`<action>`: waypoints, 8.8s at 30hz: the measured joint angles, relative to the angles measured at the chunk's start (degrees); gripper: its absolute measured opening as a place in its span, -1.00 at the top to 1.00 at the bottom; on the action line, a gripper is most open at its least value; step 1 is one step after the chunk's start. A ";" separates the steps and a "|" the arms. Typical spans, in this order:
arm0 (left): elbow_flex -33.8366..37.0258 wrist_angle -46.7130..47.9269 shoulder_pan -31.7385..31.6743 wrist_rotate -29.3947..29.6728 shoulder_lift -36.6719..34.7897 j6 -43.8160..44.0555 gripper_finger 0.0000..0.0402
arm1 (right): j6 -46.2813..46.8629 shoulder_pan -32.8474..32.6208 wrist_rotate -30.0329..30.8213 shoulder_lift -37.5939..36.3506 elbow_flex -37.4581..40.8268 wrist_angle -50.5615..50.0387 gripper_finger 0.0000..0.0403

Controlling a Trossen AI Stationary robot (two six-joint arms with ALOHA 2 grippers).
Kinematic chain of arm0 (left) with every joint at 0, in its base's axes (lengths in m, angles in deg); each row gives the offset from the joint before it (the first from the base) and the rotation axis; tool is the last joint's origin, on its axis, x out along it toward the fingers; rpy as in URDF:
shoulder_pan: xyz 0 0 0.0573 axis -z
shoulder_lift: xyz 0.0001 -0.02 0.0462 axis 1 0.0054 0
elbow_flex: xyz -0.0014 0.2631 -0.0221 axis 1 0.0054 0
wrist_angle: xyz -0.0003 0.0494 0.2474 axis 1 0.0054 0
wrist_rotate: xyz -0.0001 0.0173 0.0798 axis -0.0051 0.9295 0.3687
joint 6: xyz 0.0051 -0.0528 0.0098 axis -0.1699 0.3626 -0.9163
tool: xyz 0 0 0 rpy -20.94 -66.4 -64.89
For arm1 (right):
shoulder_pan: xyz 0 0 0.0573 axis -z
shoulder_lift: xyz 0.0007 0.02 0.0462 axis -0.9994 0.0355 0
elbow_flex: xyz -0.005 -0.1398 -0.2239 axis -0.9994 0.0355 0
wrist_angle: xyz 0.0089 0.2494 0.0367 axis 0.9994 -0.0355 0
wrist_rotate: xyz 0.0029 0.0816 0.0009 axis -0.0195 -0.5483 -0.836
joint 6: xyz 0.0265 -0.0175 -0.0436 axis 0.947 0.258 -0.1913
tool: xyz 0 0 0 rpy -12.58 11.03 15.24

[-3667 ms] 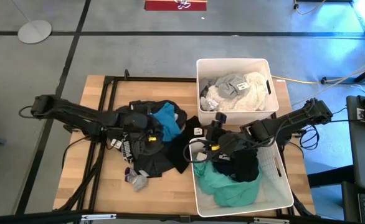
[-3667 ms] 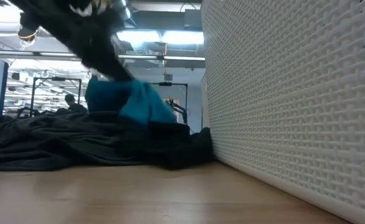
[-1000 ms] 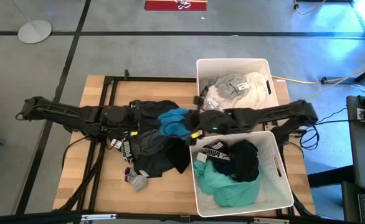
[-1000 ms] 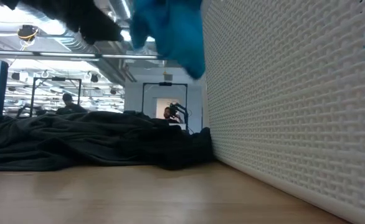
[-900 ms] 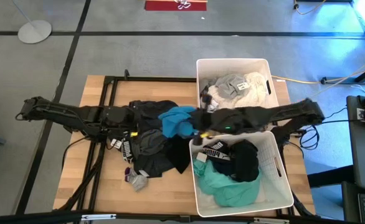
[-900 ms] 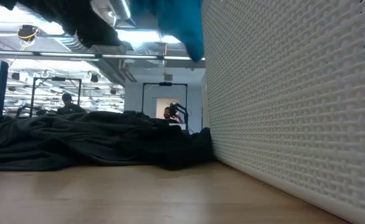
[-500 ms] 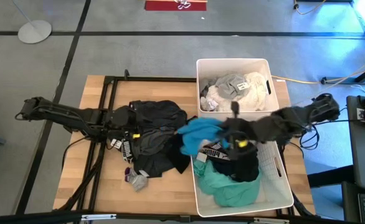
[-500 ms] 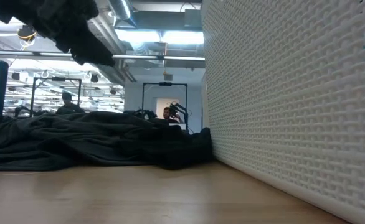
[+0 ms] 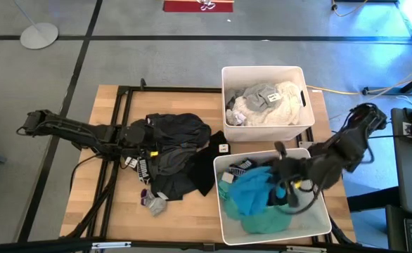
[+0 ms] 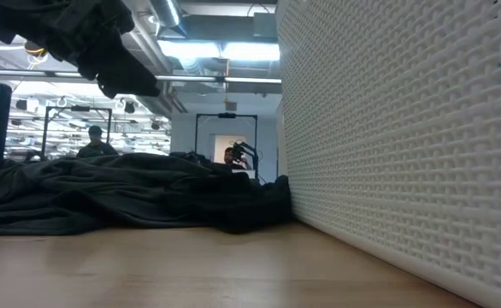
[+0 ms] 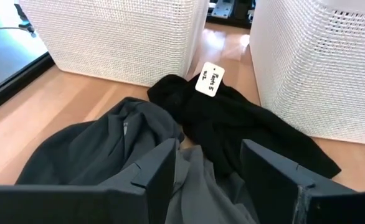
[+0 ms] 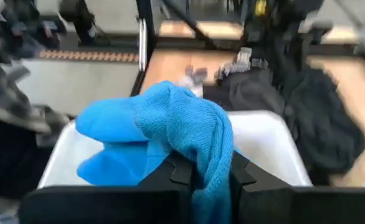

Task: Sort clothes
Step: Put the light blue pants into the bottom white laundry bin, then put the gray underwear into the bottom white laundry bin

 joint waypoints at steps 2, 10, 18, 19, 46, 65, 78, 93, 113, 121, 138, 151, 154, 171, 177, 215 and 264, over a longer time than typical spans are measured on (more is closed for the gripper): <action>0.00 -0.40 0.00 0.00 0.00 0.06 0.15 | 3.23 -0.05 0.98 0.06 3.11 0.07 0.83; -0.02 -0.57 0.00 0.02 -0.02 0.17 0.15 | 16.52 1.75 9.71 0.54 18.98 3.73 0.83; -0.02 -0.48 0.00 0.07 -0.01 1.57 0.15 | 20.09 7.70 3.21 1.22 29.19 15.38 0.74; -0.02 -0.51 0.00 0.07 0.00 1.60 0.15 | 20.09 8.35 2.34 1.22 29.56 16.21 0.67; -0.07 2.96 4.04 -4.54 3.77 5.49 0.15 | -9.76 13.69 7.83 2.02 17.59 23.09 -0.33; -0.07 18.62 7.50 -0.60 11.76 16.20 0.15 | -19.12 19.34 3.36 9.96 18.66 31.25 -0.33; -0.07 12.10 7.52 -6.31 15.96 13.19 0.79 | -18.99 19.22 3.29 10.20 18.66 31.28 -0.33; -7.87 11.32 7.85 -6.88 10.65 5.83 0.97 | -21.59 19.22 2.95 10.20 15.96 32.84 -0.33; -8.85 -11.20 7.87 -3.67 7.20 -11.15 0.99 | -27.76 28.81 -11.29 22.34 15.88 58.70 -0.33; -8.85 -13.94 7.87 -3.65 7.28 -12.72 0.97 | -23.42 31.53 -17.78 27.78 15.86 64.30 -0.33; -8.85 -15.74 7.82 -3.67 7.30 -13.88 0.95 | -23.86 31.61 -19.63 30.58 15.82 66.84 0.43; -8.83 -16.18 7.72 -4.37 6.17 -15.32 0.50 | -26.05 31.52 -16.90 29.47 15.95 66.77 0.79; -8.84 -13.44 7.69 -4.35 3.90 -15.34 0.29 | -27.81 31.52 -16.62 27.67 15.95 66.77 0.88; -8.57 14.98 7.69 -1.44 -6.85 -7.77 0.11 | -34.35 31.54 -16.52 10.59 15.91 61.52 0.88; -7.26 13.93 7.65 -1.25 -5.71 -7.13 0.11 | -30.73 29.78 -14.50 3.06 12.26 48.59 0.88; -3.74 6.64 7.54 -0.13 -5.40 -3.28 0.11 | 22.57 6.67 -0.54 6.83 24.43 6.93 0.88; -16.87 -38.27 -0.07 -4.05 61.39 -6.81 0.11 | 22.52 12.46 0.98 11.43 29.26 13.86 -0.10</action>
